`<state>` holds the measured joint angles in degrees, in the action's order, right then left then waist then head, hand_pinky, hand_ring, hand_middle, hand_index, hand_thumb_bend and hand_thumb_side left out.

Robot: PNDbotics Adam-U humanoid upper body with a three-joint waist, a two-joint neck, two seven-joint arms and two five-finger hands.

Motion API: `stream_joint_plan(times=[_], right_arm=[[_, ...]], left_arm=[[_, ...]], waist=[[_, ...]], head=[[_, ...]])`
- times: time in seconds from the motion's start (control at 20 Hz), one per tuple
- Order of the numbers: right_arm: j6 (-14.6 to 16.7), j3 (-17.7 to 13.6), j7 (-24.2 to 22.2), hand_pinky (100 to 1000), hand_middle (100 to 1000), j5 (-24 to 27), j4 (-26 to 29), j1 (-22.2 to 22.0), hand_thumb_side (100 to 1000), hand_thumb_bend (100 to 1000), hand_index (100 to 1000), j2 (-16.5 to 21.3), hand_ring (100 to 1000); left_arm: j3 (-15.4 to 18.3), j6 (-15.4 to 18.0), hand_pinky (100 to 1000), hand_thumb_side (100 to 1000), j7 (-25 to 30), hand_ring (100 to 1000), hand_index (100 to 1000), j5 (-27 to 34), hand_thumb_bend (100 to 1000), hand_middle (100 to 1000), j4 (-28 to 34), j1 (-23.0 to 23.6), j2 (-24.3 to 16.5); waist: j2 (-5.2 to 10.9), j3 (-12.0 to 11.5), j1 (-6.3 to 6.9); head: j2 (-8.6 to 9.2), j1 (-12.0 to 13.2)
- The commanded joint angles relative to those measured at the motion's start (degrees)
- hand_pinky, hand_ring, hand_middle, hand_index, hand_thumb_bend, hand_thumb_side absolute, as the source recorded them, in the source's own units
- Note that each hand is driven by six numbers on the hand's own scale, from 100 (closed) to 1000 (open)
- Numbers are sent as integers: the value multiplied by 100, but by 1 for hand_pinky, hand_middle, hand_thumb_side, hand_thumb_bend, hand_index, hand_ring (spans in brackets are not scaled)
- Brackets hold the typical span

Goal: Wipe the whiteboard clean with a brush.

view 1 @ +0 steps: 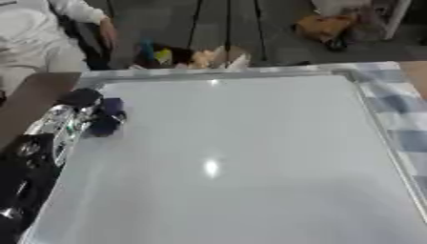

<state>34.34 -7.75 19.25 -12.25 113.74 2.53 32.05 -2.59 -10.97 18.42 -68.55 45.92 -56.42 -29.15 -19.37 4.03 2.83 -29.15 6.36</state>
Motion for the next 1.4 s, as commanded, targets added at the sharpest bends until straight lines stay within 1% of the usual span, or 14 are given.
stream_joint_plan(times=[0.05, 0.5, 0.7, 1.05, 1.4], right_arm=[[13, -69, 25, 779, 705, -34, 85, 18, 970, 100, 857, 132, 809], [32, -62, 32, 779, 705, -38, 85, 15, 971, 100, 857, 151, 808], [33, -50, 20, 779, 705, -37, 85, 25, 971, 100, 857, 155, 808], [34, -47, 14, 778, 705, -21, 85, 35, 972, 100, 857, 156, 808], [27, -43, -16, 779, 705, 19, 85, 48, 972, 100, 857, 166, 809]], left_arm=[[57, -36, 300, 687, -37, 396, 364, -37, 100, 277, -80, 13, -200], [129, -125, 297, 688, -86, 394, 364, -20, 100, 274, -162, 18, -230], [118, -92, 293, 691, -73, 392, 362, 32, 100, 273, -172, 0, -188], [-81, 135, 285, 701, 34, 387, 360, 184, 100, 270, 19, -101, -9], [-298, 341, 284, 703, 138, 387, 360, 98, 100, 269, 144, -262, 266]], waist=[[85, -4, -44], [91, -18, -51], [90, -19, -52], [92, 4, -57], [106, 42, -41]], head=[[6, -22], [16, -35], [22, -37], [33, -29], [25, 11]])
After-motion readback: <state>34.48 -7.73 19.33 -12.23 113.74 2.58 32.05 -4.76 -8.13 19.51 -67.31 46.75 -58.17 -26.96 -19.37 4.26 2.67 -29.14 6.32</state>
